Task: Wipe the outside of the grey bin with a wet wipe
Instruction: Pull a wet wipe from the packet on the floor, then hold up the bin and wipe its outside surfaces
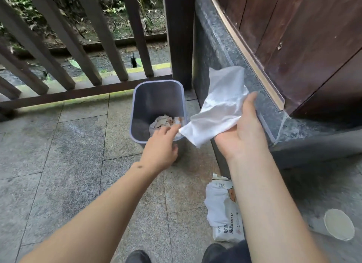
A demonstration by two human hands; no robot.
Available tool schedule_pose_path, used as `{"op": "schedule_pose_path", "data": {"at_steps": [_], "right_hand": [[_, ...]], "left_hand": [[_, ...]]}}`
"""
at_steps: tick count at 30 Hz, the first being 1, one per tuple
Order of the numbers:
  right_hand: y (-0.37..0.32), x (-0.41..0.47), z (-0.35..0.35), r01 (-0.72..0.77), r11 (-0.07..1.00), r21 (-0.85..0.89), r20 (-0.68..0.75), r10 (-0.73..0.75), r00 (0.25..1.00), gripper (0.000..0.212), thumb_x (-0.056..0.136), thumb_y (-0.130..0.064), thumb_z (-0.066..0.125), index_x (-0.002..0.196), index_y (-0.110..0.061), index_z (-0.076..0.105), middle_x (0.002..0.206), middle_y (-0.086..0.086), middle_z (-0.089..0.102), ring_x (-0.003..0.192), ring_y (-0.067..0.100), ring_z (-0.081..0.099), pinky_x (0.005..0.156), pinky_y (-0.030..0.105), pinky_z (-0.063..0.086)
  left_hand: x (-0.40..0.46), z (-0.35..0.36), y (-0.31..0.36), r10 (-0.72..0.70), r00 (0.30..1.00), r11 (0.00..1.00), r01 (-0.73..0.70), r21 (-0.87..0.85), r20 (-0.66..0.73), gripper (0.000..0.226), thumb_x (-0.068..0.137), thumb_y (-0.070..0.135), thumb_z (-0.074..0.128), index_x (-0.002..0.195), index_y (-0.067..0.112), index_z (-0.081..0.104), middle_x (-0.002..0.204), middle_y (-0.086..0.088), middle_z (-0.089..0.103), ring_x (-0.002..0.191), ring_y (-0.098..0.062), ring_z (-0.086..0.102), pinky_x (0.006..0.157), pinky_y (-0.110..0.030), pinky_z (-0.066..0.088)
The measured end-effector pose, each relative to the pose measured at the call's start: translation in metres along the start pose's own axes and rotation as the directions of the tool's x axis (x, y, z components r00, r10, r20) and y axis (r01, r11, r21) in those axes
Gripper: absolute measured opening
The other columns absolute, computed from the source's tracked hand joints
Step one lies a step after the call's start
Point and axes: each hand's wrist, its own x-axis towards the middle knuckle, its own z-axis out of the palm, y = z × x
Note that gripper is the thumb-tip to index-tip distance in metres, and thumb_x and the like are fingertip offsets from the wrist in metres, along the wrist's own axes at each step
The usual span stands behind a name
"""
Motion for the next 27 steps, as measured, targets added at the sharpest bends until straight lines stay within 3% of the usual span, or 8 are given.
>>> {"op": "schedule_pose_path", "data": {"at_steps": [2, 4, 6, 9, 12, 14, 23, 27], "right_hand": [[-0.004, 0.0, 0.003, -0.041, 0.998, -0.046, 0.095, 0.045, 0.995, 0.056, 0.092, -0.047, 0.064, 0.135, -0.011, 0.057, 0.12, 0.014, 0.068, 0.117, 0.034, 0.064, 0.099, 0.05, 0.051], [-0.011, 0.002, 0.003, -0.027, 0.999, -0.016, 0.109, 0.029, 0.994, 0.038, 0.095, -0.028, 0.066, 0.124, -0.003, 0.062, 0.117, 0.018, 0.067, 0.107, 0.034, 0.068, 0.093, 0.055, 0.054], [-0.018, 0.003, -0.001, -0.018, 0.999, 0.031, 0.12, 0.014, 0.993, 0.03, 0.097, -0.018, 0.063, 0.121, -0.001, 0.063, 0.117, 0.019, 0.068, 0.105, 0.035, 0.068, 0.092, 0.058, 0.054], [-0.024, 0.001, -0.005, -0.039, 0.998, 0.051, 0.154, 0.031, 0.988, 0.027, 0.098, -0.014, 0.059, 0.122, -0.002, 0.064, 0.113, 0.018, 0.069, 0.107, 0.037, 0.068, 0.098, 0.062, 0.049], [-0.025, 0.0, -0.004, -0.059, 0.997, 0.052, 0.13, 0.052, 0.99, 0.025, 0.097, -0.013, 0.06, 0.119, -0.002, 0.066, 0.121, 0.022, 0.068, 0.114, 0.041, 0.065, 0.101, 0.064, 0.046], [-0.025, 0.001, -0.005, -0.041, 0.999, 0.017, 0.112, 0.039, 0.993, 0.029, 0.099, -0.012, 0.057, 0.126, -0.004, 0.065, 0.131, 0.023, 0.064, 0.12, 0.041, 0.061, 0.103, 0.064, 0.044], [-0.032, 0.007, -0.009, -0.027, 0.996, -0.088, 0.068, 0.033, 0.997, 0.027, 0.096, -0.011, 0.06, 0.122, -0.002, 0.064, 0.121, 0.022, 0.069, 0.106, 0.038, 0.07, 0.096, 0.06, 0.051], [-0.035, 0.003, -0.009, 0.015, 0.994, -0.106, 0.029, -0.012, 0.999, 0.021, 0.098, -0.011, 0.059, 0.117, -0.002, 0.063, 0.115, 0.02, 0.071, 0.104, 0.037, 0.07, 0.095, 0.063, 0.051]], "left_hand": [[0.014, 0.007, 0.001, 0.021, 0.999, 0.996, -0.024, 0.084, 0.039, 0.018, 0.082, 0.002, 0.059, 0.096, 0.007, 0.069, 0.099, -0.017, 0.065, 0.069, -0.029, 0.058, 0.054, -0.033, 0.043], [0.023, 0.015, 0.003, 0.022, 0.995, 0.993, -0.033, 0.113, 0.097, 0.021, 0.08, -0.005, 0.056, 0.067, 0.011, 0.052, 0.068, -0.006, 0.054, 0.049, -0.019, 0.038, 0.046, -0.027, 0.027], [0.03, 0.026, 0.004, -0.03, 0.992, 0.997, 0.021, 0.074, 0.122, 0.019, 0.085, -0.008, 0.053, 0.076, 0.009, 0.057, 0.062, 0.005, 0.04, 0.057, -0.027, 0.044, 0.052, -0.033, 0.037], [0.044, 0.039, 0.007, -0.121, 0.965, 0.987, 0.093, 0.129, 0.232, 0.017, 0.097, 0.001, 0.05, 0.096, 0.003, 0.067, 0.097, -0.019, 0.069, 0.094, -0.039, 0.065, 0.078, -0.043, 0.05], [0.056, 0.047, 0.006, -0.245, 0.948, 0.958, 0.205, 0.201, 0.201, 0.027, 0.097, 0.013, 0.058, 0.115, -0.004, 0.069, 0.116, -0.021, 0.07, 0.11, -0.037, 0.065, 0.069, -0.024, 0.046], [0.061, 0.055, 0.004, -0.193, 0.96, 0.962, 0.144, 0.233, 0.202, 0.032, 0.099, 0.016, 0.05, 0.126, 0.005, 0.065, 0.125, -0.013, 0.068, 0.116, -0.033, 0.062, 0.079, -0.023, 0.051], [0.056, 0.037, -0.003, -0.096, 0.976, 0.966, 0.044, 0.253, 0.196, 0.046, 0.093, 0.011, 0.04, 0.13, 0.033, 0.057, 0.087, -0.011, 0.068, 0.071, -0.033, 0.061, 0.062, -0.042, 0.053], [0.032, 0.02, -0.024, -0.076, 0.978, 0.966, 0.024, 0.259, 0.193, 0.072, 0.092, 0.01, 0.038, 0.153, 0.047, 0.03, 0.104, -0.01, 0.07, 0.072, -0.031, 0.052, 0.062, -0.034, 0.044]]}}
